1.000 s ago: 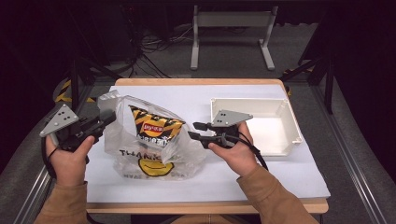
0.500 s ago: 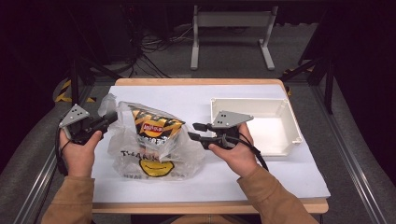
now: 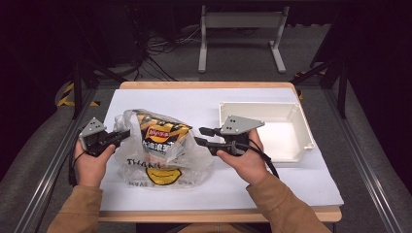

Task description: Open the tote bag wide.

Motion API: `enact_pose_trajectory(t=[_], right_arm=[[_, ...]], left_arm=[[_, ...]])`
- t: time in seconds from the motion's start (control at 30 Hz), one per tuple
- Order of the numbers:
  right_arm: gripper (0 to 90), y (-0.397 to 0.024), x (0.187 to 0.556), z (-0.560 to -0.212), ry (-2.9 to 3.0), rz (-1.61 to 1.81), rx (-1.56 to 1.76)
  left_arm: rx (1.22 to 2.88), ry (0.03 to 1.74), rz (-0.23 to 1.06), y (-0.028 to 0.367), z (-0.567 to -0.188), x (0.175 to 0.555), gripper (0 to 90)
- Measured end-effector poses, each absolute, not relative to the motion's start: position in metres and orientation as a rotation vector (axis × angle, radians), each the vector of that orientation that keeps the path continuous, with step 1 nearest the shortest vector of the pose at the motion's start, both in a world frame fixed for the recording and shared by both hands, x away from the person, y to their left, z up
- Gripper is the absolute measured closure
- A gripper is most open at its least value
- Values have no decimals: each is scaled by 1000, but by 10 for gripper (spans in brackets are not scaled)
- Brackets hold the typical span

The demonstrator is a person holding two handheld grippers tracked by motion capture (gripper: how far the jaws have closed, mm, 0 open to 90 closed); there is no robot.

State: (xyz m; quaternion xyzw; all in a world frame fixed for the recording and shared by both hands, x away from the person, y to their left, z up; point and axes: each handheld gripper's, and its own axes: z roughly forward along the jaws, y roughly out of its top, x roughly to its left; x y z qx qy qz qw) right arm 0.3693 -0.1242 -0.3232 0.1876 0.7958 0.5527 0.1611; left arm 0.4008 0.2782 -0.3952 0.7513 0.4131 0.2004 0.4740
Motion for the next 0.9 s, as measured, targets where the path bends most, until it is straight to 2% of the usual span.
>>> enact_pose_trajectory(t=[0.43, 0.6, 0.9], right_arm=[[654, -125, 368, -319, 2235, 1599, 519], [655, -119, 371, -316, 2240, 1611, 511], [653, -96, 380, -311, 2258, 1589, 463]], left_arm=[[1936, 1000, 446, 268, -423, 393, 849], [1996, 1037, 372, 266, -437, 395, 846], [1999, 1015, 390, 265, -435, 391, 846]])
